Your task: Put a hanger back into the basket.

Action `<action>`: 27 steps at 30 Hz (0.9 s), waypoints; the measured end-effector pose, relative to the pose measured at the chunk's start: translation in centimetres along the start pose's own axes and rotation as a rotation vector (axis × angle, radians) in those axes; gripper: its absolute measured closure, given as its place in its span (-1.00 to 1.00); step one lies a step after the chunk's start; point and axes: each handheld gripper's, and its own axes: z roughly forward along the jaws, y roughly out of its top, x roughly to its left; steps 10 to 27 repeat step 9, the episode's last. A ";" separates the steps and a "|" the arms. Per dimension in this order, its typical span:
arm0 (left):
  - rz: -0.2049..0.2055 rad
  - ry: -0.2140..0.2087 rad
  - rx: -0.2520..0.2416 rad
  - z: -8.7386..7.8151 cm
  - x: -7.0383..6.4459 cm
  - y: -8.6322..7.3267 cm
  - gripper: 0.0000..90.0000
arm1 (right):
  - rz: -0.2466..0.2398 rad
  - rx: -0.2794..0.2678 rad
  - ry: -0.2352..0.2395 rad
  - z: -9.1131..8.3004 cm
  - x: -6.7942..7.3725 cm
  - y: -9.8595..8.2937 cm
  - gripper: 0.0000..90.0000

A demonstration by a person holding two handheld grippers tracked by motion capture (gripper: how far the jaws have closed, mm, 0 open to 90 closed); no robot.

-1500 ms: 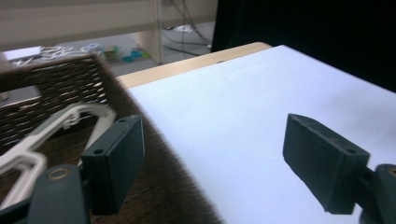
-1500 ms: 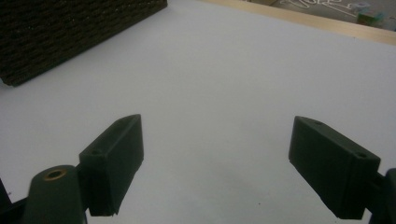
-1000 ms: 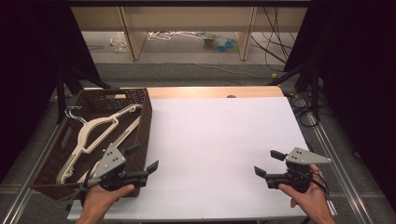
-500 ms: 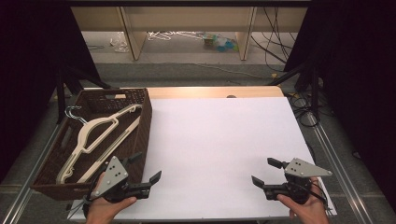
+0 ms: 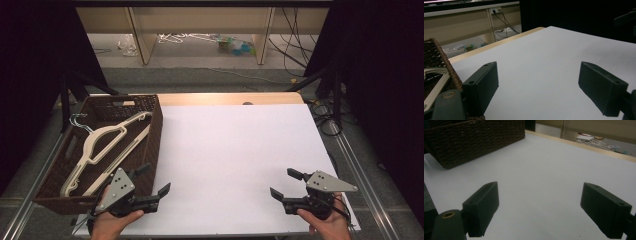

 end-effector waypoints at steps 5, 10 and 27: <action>0.010 -0.001 0.001 0.0 0.2 0.0 -0.64 | 0.005 0.008 0.014 0.0 0.1 0.0 -0.64; 0.007 -0.007 0.006 0.1 0.1 -0.1 -0.64 | 0.007 0.006 0.013 0.0 0.1 0.0 -0.64; 0.007 -0.007 0.006 0.1 0.1 -0.1 -0.64 | 0.007 0.006 0.013 0.0 0.1 0.0 -0.64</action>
